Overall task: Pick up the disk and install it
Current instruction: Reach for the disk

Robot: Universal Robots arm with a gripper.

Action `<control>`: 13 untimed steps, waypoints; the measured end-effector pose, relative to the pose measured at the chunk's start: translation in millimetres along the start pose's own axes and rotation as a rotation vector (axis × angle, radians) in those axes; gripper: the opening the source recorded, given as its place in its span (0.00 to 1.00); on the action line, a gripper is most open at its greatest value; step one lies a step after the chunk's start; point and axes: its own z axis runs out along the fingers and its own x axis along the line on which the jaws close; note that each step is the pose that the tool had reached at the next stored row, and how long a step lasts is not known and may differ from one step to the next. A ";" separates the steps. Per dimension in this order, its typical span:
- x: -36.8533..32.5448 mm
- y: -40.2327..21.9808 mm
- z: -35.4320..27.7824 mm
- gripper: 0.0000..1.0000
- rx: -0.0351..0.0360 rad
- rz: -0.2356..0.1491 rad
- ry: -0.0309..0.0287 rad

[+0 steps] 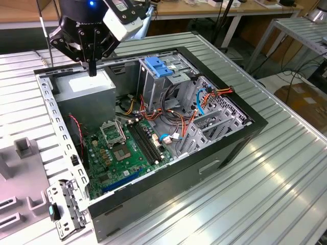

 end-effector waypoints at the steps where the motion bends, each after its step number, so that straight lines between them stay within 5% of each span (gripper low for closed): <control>1: 1.1 -0.1 0.0 0.11 0.0000 0.000 0.0000; 13: 11.2 -0.9 -0.3 0.11 0.0000 0.000 0.0000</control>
